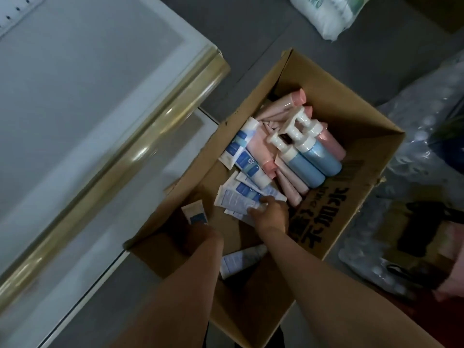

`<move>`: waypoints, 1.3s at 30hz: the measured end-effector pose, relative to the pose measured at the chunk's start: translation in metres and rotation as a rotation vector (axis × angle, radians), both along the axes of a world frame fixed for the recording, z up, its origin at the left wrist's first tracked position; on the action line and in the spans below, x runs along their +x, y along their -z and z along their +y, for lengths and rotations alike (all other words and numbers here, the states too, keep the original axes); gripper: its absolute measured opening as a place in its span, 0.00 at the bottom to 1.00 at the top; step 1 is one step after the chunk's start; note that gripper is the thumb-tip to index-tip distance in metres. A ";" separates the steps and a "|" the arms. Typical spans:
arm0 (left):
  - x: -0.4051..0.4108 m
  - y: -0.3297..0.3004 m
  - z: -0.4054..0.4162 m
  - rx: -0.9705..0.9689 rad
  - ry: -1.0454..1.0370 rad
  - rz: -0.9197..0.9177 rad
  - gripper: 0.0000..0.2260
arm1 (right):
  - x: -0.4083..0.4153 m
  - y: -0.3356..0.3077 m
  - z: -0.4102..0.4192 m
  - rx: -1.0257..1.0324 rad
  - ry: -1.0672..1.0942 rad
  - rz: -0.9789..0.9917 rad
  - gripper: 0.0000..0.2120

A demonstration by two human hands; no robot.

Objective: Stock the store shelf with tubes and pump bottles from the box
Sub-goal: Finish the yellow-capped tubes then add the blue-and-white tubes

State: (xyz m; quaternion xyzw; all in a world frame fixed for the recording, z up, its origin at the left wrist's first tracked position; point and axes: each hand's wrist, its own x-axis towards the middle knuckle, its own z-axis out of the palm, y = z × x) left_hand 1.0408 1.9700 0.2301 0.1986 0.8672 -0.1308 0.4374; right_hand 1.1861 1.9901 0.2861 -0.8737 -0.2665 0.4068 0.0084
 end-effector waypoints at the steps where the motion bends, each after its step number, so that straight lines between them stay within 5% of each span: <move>1: 0.004 -0.003 -0.001 0.009 0.014 0.018 0.32 | 0.000 0.001 -0.001 0.002 -0.031 -0.012 0.21; 7: 0.017 -0.032 -0.004 0.049 0.019 -0.039 0.23 | 0.004 -0.016 -0.006 -0.110 -0.122 0.058 0.24; 9: 0.018 -0.047 -0.005 0.099 -0.007 -0.113 0.22 | 0.007 -0.026 -0.010 -0.151 0.015 0.169 0.28; 12: 0.017 -0.068 -0.007 0.239 -0.203 -0.231 0.23 | 0.010 -0.056 -0.014 -0.131 0.308 0.421 0.30; 17: 0.009 -0.127 -0.009 0.457 -0.595 -0.490 0.15 | 0.006 -0.115 -0.027 -0.032 0.462 0.581 0.23; 20: -0.001 -0.129 0.000 0.581 -0.623 -0.573 0.24 | 0.001 -0.156 -0.032 0.109 0.478 0.729 0.22; 23: -0.008 -0.189 0.008 0.708 -0.593 -0.595 0.23 | -0.001 -0.205 -0.032 0.291 0.430 0.854 0.02; 26: -0.012 -0.294 0.004 0.848 -0.521 -0.604 0.08 | -0.012 -0.250 -0.020 0.432 0.330 0.984 0.03; 29: -0.025 -0.347 0.011 0.986 -0.489 -0.570 0.09 | -0.025 -0.296 -0.007 0.565 0.212 1.027 0.12; 39: -0.102 -0.479 0.010 1.486 -0.616 -0.463 0.12 | -0.100 -0.402 0.023 0.783 -0.155 1.189 0.18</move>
